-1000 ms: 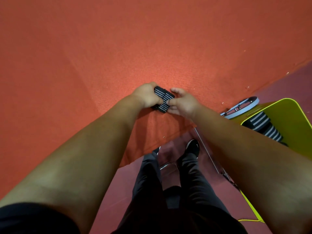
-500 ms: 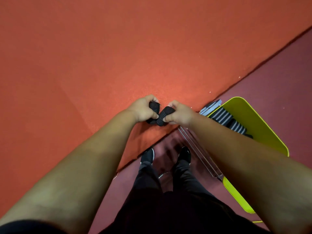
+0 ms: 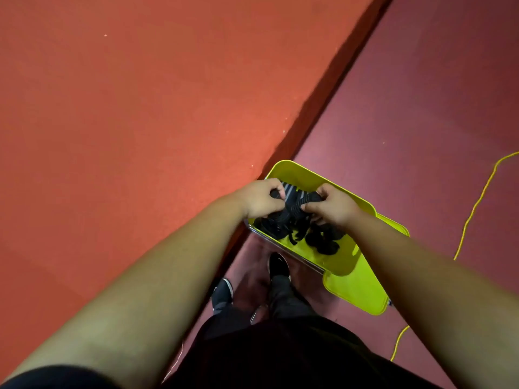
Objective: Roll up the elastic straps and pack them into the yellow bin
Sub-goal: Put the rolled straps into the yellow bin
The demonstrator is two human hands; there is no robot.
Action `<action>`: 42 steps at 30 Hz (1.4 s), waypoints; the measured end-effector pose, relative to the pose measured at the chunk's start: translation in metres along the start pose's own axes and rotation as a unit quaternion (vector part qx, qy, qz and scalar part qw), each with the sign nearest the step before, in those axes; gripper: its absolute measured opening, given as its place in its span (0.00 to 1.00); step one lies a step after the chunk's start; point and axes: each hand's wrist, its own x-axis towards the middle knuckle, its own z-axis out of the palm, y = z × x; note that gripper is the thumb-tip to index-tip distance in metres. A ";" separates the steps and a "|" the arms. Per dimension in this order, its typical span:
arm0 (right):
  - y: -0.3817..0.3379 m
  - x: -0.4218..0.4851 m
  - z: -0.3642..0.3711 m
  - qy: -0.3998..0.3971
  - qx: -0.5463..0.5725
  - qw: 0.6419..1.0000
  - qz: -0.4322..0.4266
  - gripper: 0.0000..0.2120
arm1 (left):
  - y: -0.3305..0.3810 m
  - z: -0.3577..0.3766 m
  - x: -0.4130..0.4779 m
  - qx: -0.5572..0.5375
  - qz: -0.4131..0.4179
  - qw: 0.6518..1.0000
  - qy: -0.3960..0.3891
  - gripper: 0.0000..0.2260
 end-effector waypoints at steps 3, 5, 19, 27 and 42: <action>0.036 -0.011 -0.016 -0.036 -0.047 0.998 0.039 0.17 | 0.024 0.041 0.020 0.083 0.007 0.995 -0.056 0.08; 0.058 -0.015 -0.018 -0.061 -0.093 0.992 0.055 0.16 | 0.029 0.067 0.032 0.130 0.005 0.988 -0.083 0.10; 0.134 0.011 0.028 -0.099 -0.261 0.960 0.005 0.20 | 0.009 0.171 0.077 0.340 -0.008 0.920 -0.195 0.19; 0.132 0.025 0.033 -0.133 -0.318 0.939 0.012 0.15 | 0.002 0.177 0.090 0.339 -0.065 0.918 -0.197 0.17; 0.110 0.014 -0.049 0.040 0.123 0.990 0.052 0.11 | 0.086 0.134 0.101 0.209 -0.023 0.972 -0.103 0.08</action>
